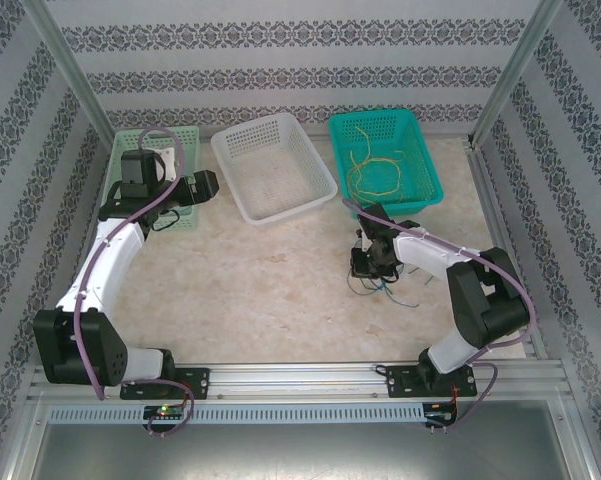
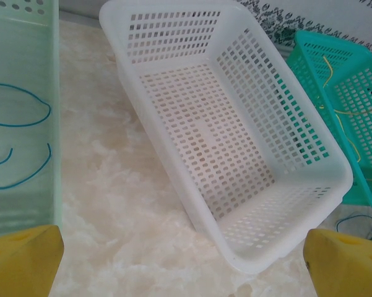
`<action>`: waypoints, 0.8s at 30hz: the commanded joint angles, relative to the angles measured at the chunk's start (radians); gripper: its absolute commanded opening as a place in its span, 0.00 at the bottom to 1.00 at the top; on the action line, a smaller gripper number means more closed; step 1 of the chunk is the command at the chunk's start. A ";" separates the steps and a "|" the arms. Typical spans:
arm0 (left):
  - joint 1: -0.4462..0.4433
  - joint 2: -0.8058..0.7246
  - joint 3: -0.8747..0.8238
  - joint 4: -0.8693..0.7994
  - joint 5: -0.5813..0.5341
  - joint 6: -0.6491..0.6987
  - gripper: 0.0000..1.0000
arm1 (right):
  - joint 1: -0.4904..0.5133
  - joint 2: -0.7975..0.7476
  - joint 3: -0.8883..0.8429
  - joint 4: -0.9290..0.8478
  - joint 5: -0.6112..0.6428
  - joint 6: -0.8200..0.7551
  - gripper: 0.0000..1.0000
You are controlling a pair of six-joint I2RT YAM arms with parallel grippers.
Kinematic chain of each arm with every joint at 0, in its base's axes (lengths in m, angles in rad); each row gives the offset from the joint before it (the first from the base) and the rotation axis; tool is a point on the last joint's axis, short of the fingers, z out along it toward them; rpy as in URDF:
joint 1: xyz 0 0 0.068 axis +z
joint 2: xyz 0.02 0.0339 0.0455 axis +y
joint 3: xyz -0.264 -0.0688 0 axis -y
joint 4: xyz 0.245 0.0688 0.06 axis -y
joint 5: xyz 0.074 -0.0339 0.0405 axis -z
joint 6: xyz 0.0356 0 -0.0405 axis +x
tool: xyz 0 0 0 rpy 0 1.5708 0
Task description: Untangle the cables
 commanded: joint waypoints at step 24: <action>-0.346 0.076 -0.067 0.301 0.197 0.011 1.00 | 0.020 -0.411 0.194 0.185 -0.635 0.270 0.00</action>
